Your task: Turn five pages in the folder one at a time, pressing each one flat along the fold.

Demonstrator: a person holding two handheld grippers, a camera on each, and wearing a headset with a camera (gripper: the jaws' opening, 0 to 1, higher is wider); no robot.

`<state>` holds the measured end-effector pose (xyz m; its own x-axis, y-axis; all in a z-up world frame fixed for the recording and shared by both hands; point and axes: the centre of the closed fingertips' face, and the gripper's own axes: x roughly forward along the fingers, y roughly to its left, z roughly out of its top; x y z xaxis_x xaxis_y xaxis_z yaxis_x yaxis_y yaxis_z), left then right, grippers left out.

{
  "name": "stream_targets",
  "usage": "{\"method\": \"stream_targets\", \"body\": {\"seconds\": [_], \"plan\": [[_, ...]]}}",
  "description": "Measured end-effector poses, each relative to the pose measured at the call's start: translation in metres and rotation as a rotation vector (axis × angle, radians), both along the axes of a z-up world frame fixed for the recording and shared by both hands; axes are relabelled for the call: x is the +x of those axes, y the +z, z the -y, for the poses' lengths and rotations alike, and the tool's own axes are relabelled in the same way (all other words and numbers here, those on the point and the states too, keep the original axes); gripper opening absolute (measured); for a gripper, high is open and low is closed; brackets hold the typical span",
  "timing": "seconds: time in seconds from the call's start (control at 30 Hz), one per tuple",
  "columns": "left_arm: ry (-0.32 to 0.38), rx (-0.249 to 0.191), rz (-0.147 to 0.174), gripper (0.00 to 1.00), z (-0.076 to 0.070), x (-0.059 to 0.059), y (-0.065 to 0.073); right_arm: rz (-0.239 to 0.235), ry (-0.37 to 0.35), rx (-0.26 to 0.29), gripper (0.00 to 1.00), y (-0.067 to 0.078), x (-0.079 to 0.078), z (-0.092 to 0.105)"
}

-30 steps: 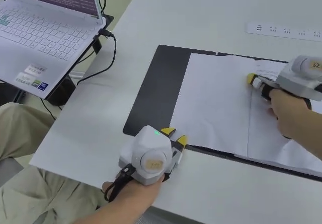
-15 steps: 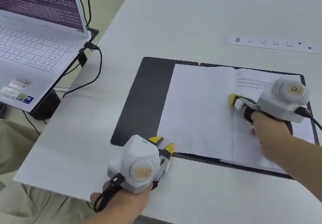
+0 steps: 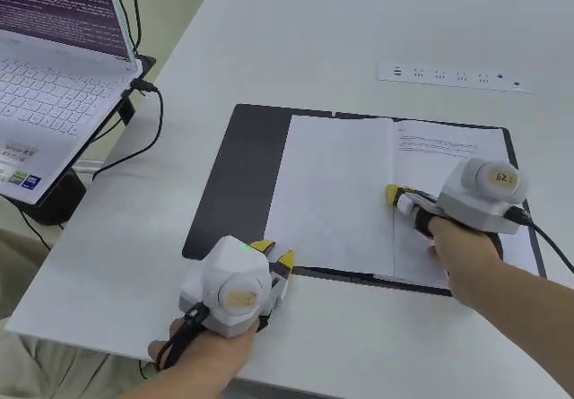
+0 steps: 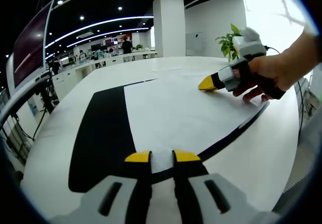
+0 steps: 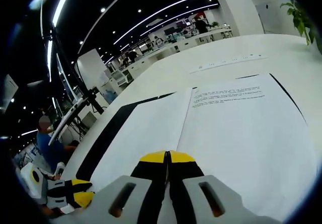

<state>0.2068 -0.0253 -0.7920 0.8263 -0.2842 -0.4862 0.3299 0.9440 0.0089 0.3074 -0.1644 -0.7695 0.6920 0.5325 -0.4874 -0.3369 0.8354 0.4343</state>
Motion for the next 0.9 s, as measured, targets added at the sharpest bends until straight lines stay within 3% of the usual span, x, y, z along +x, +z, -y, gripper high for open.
{"method": "stream_targets", "body": {"seconds": [0.27,0.3,0.43,0.9], "plan": [[0.003,-0.005,0.004,0.15,0.000,0.000,0.000,0.006,0.028,-0.006,0.00,-0.001,-0.024,-0.006],[0.003,-0.006,0.004,0.15,0.000,0.000,0.000,-0.017,0.035,-0.006,0.00,-0.005,-0.026,-0.006],[0.003,-0.008,0.004,0.15,-0.001,-0.001,0.001,-0.019,0.047,-0.014,0.00,-0.010,-0.038,-0.006],[-0.002,-0.005,0.001,0.15,0.000,-0.002,0.003,-0.054,0.027,0.021,0.00,-0.012,-0.070,0.000]]}}
